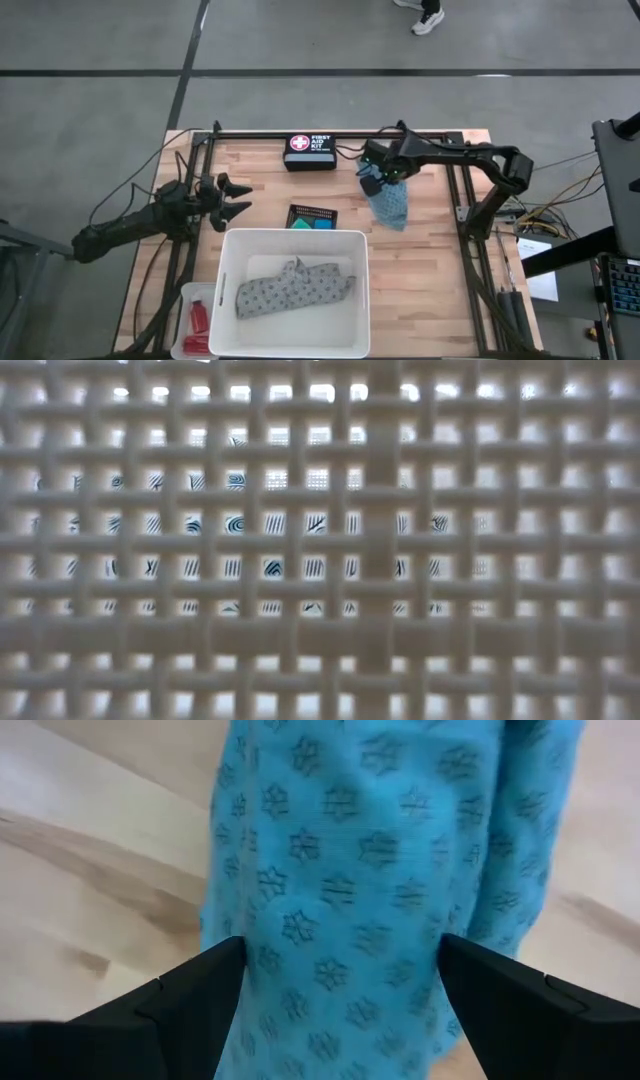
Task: Pick & Place Medicine items
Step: Put the blue patient gown into the large white bin
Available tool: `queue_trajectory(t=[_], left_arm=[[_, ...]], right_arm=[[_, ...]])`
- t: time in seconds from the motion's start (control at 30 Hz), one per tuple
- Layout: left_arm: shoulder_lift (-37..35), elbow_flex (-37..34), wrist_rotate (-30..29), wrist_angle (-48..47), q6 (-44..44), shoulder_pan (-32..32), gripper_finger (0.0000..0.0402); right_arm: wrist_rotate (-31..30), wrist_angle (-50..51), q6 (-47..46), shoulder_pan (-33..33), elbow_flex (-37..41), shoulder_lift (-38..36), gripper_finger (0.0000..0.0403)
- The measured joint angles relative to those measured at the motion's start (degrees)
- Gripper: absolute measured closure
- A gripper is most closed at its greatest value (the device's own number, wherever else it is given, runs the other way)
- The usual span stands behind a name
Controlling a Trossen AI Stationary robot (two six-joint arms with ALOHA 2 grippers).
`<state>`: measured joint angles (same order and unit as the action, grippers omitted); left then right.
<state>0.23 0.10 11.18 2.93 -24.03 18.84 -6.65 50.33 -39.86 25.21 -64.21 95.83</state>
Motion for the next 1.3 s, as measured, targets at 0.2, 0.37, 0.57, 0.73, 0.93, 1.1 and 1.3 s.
queue_trajectory(t=[0.2, 0.37, 0.57, 0.73, 0.93, 1.1, 1.3], left_arm=[[0.0, 0.0, 0.0, 0.0, 0.0, 0.01, 0.0126], [0.0, 0.0, 0.0, 0.01, 0.0, 0.01, 0.0126], [0.0, 0.0, 0.0, 0.01, 0.0, -0.01, 0.0126], [0.0, 0.0, 0.0, 0.01, 0.0, 0.01, 0.0126], [0.0, 0.0, 0.0, -0.01, 0.0, 0.0, 0.0126], [0.0, 0.0, 0.0, -0.01, 0.0, 0.01, 0.0126], [0.0, 0.0, 0.0, -0.01, 0.0, 0.01, 0.0126]], right_arm=[[0.22, -8.89, -1.14, 0.02, 7.01, -0.09, 0.0076], [0.72, -10.43, -2.44, 0.0, 8.54, -0.09, 0.0077], [1.28, -10.15, -2.38, -0.02, 8.28, -0.09, 0.012], [2.35, -10.21, -1.95, -0.04, 7.58, -0.09, 0.0203], [2.42, -10.28, -1.81, -0.11, 7.24, -0.09, 0.0292], [2.38, -10.29, -1.77, -0.09, 7.24, -0.11, 0.0291], [2.37, -10.45, -1.74, -0.09, 7.24, -0.43, 0.0268]])
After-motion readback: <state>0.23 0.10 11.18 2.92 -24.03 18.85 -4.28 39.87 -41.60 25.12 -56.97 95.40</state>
